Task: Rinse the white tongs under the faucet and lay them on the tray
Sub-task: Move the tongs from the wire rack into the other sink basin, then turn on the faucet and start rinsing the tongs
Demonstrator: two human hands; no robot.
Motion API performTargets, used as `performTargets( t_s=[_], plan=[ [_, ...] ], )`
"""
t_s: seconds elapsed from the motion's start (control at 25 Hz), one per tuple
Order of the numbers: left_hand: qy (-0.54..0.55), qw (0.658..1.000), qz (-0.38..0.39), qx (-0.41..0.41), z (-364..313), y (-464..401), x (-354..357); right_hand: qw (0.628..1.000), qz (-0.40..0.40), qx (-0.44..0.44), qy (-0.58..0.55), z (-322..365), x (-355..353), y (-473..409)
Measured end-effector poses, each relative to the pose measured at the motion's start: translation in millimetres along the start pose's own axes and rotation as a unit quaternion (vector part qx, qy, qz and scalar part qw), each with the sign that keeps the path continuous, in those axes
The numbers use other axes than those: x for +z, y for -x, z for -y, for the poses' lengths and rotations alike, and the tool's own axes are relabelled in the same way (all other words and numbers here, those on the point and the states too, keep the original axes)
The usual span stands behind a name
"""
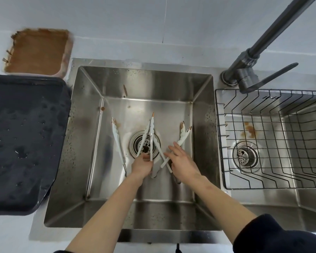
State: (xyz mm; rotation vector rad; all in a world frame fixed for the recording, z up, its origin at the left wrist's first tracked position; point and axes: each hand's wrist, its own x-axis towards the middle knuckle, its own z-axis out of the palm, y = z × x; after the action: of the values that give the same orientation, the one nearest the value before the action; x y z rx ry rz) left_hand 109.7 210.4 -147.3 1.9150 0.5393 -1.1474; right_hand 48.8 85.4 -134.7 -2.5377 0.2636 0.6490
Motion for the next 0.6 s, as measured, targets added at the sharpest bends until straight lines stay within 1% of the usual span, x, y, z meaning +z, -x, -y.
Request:
performTargets(
  t_s=[0.24, 0.36, 0.6],
  plan=[
    [-0.008, 1.000, 0.017, 0.000, -5.2, -5.6, 0.1, 1.000, -0.006, 0.001, -0.007, -2.1, -7.3, -0.4],
    [-0.022, 1.000, 0.009, 0.010, -15.0, 1.3, -6.8, 0.999, -0.036, 0.011, -0.031, -1.3, -18.7, -1.4],
    [-0.073, 0.996, 0.001, 0.060, -39.9, 29.2, -18.4, 0.993, -0.096, 0.011, -0.070, 5.6, -58.2, 7.1]
  ],
)
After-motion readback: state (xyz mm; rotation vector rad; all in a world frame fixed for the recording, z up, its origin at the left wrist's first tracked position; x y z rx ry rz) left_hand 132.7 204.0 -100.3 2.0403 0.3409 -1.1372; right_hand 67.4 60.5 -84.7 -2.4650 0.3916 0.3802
